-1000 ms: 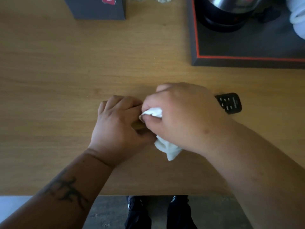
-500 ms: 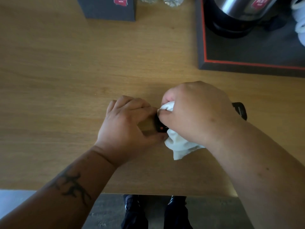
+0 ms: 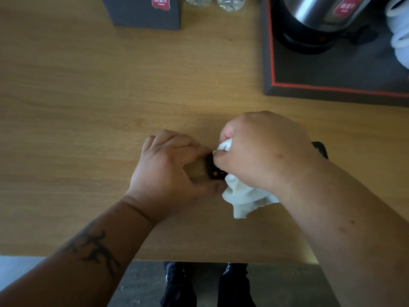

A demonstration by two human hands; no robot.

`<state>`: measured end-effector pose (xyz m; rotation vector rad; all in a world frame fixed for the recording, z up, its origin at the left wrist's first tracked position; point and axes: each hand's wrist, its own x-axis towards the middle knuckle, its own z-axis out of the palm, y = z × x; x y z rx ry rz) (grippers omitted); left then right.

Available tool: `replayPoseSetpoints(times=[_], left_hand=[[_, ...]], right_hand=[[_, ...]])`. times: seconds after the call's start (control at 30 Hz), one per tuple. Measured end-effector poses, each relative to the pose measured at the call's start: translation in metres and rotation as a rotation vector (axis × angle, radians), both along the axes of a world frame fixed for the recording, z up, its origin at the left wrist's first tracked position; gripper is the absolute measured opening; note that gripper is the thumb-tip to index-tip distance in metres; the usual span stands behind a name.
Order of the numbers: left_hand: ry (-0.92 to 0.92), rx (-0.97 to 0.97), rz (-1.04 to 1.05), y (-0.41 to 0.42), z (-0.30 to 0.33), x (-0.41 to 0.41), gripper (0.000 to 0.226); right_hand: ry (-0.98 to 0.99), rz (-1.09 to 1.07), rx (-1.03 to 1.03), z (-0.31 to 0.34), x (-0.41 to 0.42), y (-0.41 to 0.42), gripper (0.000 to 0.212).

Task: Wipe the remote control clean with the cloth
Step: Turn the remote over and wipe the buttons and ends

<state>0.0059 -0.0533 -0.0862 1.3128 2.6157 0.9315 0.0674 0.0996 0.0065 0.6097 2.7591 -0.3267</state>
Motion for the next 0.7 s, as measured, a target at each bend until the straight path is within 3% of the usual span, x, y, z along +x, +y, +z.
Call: replayPoseSetpoints(times=[0.27, 0.43, 0.6, 0.7], left_hand=[[0.001, 0.012, 0.019, -0.001, 0.000, 0.000, 0.044], [-0.003, -0.031, 0.001, -0.001, 0.000, 0.000, 0.056], [0.018, -0.014, 0.003, 0.000, 0.001, 0.000, 0.047], [0.014, -0.025, 0.011, 0.000, 0.001, 0.000, 0.049]], right_hand=[[0.116, 0.099, -0.052, -0.003, 0.005, -0.011, 0.014], [0.039, -0.048, -0.033, -0.001, 0.014, 0.011, 0.012], [0.054, 0.032, -0.206, -0.001, 0.015, -0.001, 0.015], [0.048, 0.003, -0.206, -0.004, 0.016, 0.002, 0.016]])
